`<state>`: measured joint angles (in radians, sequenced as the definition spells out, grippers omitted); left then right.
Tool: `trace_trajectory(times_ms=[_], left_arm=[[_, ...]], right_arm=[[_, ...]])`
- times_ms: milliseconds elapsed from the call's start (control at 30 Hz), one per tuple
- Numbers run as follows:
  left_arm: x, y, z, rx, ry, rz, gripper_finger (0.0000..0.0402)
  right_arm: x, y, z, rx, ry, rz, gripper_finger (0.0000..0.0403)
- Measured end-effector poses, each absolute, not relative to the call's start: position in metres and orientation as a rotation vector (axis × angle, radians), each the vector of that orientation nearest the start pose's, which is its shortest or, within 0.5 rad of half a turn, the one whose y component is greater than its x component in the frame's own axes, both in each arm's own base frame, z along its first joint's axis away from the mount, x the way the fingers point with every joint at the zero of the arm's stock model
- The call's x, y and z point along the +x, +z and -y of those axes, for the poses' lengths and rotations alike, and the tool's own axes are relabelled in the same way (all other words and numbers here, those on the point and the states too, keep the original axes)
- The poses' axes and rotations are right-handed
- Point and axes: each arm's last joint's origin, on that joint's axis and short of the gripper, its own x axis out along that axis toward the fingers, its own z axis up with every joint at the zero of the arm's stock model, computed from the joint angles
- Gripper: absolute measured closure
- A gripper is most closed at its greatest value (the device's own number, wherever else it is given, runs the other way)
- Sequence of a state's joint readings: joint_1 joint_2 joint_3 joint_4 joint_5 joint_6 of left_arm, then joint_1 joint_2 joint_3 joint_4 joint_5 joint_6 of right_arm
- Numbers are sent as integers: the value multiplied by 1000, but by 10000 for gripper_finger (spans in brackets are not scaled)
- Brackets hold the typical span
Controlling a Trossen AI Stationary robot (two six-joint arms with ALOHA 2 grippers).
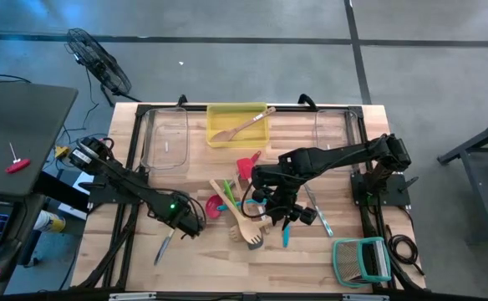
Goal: Pick & Place Kitchen Items
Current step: Put the yellow knife into the left transparent bin
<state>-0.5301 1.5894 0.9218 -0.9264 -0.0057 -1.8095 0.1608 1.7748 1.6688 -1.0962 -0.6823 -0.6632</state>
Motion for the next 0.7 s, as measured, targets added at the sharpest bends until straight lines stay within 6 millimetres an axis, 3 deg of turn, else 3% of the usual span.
trace_trajectory(times_ms=[133, 433, 700], left_arm=[[218, 166, 127, -967, 1004, -1343, 162], [217, 166, 128, -955, 990, -1367, 162], [217, 166, 128, -956, 985, -1370, 162]], right_arm=[[348, 310, -75, -231, 1084, -887, 276], [348, 279, -74, -247, 1057, -932, 276], [349, 272, -74, -258, 1044, -937, 276]])
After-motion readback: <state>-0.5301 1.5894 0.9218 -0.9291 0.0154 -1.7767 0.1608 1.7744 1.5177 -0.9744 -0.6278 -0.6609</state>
